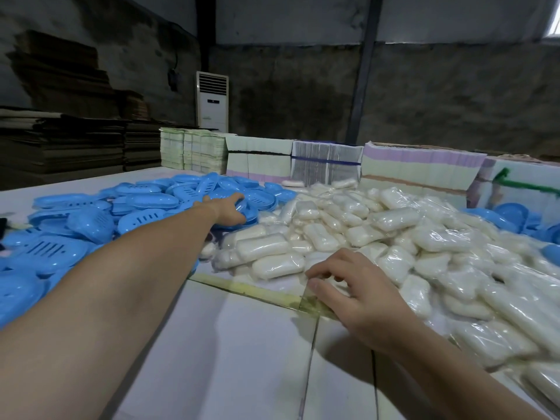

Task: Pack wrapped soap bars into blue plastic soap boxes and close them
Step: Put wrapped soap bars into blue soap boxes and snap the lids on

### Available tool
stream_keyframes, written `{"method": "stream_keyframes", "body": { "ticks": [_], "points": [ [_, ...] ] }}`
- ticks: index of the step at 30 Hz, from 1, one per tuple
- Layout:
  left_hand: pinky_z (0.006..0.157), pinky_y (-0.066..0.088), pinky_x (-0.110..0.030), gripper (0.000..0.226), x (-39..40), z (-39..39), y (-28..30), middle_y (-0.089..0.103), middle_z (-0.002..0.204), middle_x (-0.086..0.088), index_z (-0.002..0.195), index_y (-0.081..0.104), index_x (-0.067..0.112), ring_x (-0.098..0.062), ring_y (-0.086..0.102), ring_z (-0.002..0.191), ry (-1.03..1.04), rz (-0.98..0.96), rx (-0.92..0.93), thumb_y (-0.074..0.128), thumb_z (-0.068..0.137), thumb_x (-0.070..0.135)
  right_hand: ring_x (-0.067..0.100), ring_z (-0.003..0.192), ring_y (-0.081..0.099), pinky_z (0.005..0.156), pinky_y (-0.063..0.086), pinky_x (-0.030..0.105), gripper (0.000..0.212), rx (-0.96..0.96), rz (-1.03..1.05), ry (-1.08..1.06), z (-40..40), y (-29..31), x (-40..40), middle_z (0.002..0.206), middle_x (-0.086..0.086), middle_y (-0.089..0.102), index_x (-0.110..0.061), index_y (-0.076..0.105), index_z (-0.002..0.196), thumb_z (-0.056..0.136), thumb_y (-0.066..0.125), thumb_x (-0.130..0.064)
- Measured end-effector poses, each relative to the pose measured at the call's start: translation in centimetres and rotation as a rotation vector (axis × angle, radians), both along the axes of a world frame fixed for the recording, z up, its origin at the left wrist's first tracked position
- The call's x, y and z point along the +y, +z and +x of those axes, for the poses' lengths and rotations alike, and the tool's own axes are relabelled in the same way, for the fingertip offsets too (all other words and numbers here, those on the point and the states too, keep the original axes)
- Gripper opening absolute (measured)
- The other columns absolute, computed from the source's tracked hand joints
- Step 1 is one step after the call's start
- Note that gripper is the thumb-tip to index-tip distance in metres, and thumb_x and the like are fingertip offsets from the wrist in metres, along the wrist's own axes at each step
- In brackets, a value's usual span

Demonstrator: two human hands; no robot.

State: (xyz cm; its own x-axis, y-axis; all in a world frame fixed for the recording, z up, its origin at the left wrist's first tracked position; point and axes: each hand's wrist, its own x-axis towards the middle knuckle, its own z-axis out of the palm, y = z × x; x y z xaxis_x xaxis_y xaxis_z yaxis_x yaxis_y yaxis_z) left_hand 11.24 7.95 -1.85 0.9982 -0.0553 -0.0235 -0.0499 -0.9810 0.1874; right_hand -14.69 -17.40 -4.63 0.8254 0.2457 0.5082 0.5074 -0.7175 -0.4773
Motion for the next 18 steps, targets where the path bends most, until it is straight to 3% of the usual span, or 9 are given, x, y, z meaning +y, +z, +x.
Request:
{"method": "stream_keyframes", "body": {
  "ticks": [4, 7, 10, 13, 15, 18],
  "points": [
    [0.108, 0.04, -0.051, 0.065, 0.2, -0.7, 0.8, 0.055, 0.125, -0.007, 0.14, 0.033, 0.043, -0.032, 0.053, 0.117, -0.096, -0.063, 0.052, 0.063, 0.083, 0.047, -0.001, 0.103, 0.049, 0.086, 0.033, 0.011, 0.01, 0.016, 0.001, -0.007, -0.1, 0.1, -0.2, 0.093, -0.017, 0.057, -0.04, 0.068, 0.092, 0.089, 0.061, -0.034],
    [0.103, 0.043, -0.047, 0.06, 0.9, -1.6, 2.3, 0.049, 0.133, -0.003, 0.129, 0.036, 0.045, -0.03, 0.053, 0.117, -0.13, -0.051, 0.132, 0.073, 0.081, 0.046, -0.001, 0.103, 0.049, 0.086, 0.033, 0.012, 0.01, 0.019, -0.004, -0.01, -0.1, 0.2, -0.1, 0.093, -0.017, 0.057, -0.041, 0.068, 0.091, 0.089, 0.061, -0.034],
    [0.102, 0.039, -0.043, 0.074, 1.2, -2.5, 3.6, 0.038, 0.15, -0.004, 0.14, 0.033, 0.045, -0.029, 0.045, 0.127, -0.163, -0.033, 0.164, 0.079, 0.082, 0.041, -0.002, 0.103, 0.048, 0.085, 0.033, 0.012, 0.009, 0.028, -0.005, -0.019, -0.1, 0.3, -0.1, 0.093, -0.018, 0.056, -0.042, 0.067, 0.091, 0.089, 0.061, -0.035],
    [0.099, 0.041, -0.036, 0.086, 0.6, -4.0, 4.8, 0.033, 0.157, -0.002, 0.151, 0.029, 0.043, -0.025, 0.044, 0.13, -0.227, -0.172, 0.024, 0.08, 0.083, 0.034, -0.002, 0.102, 0.049, 0.083, 0.031, 0.009, 0.009, 0.008, -0.004, -0.037, -0.1, 0.2, -0.2, 0.092, -0.018, 0.056, -0.041, 0.069, 0.09, 0.089, 0.063, -0.033],
    [0.087, 0.042, -0.029, 0.078, -0.4, -5.2, 4.9, 0.045, 0.144, -0.003, 0.147, 0.038, 0.04, -0.02, 0.051, 0.114, -0.266, -0.253, -0.122, 0.081, 0.082, 0.031, -0.002, 0.101, 0.049, 0.082, 0.032, 0.01, 0.009, -0.006, 0.01, -0.053, 0.0, 0.3, -0.3, 0.092, -0.017, 0.057, -0.039, 0.069, 0.09, 0.088, 0.064, -0.033],
    [0.064, 0.04, -0.023, 0.064, -2.4, -7.7, 4.3, 0.054, 0.116, 0.0, 0.124, 0.043, 0.045, -0.014, 0.057, 0.089, -0.329, -0.384, -0.309, 0.081, 0.076, 0.028, 0.0, 0.1, 0.051, 0.081, 0.035, 0.015, 0.011, 0.003, 0.048, -0.062, -0.1, 0.4, -0.3, 0.092, -0.015, 0.057, -0.04, 0.069, 0.089, 0.088, 0.065, -0.03]
  ]
}}
